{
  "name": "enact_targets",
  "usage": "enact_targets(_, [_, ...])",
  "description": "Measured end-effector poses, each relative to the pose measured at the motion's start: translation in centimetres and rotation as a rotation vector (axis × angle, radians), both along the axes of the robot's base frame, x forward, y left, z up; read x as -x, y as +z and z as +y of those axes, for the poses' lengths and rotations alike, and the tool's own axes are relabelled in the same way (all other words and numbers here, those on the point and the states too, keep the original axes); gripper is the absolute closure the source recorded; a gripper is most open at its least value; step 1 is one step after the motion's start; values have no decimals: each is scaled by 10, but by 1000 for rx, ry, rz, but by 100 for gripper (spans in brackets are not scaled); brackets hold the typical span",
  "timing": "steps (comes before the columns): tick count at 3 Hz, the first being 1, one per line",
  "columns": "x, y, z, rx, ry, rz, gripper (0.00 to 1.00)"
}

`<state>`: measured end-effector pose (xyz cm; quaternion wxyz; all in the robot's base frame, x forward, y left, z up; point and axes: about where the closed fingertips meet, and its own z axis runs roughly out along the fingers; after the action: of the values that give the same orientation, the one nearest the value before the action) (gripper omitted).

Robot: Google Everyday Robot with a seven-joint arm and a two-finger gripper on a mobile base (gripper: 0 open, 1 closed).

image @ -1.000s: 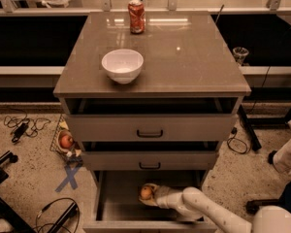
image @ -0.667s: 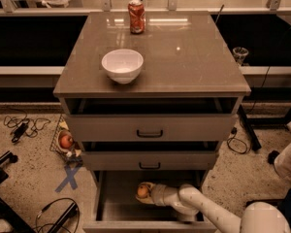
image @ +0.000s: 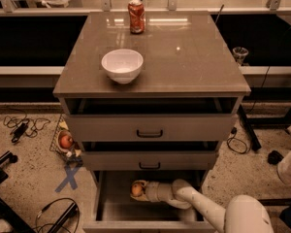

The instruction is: Place orange into bottom drawer

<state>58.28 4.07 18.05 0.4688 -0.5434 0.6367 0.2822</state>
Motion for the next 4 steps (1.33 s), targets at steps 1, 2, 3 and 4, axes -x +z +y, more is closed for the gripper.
enact_targets(1, [-4,-13,12,26,45,-10,100])
enact_targets(2, [-6,-29,21,31,74,-4,100])
enact_targets(3, [-5,-47,22,44,95,28,100])
enact_targets(4, [-2,-64,22,49,115,86,100])
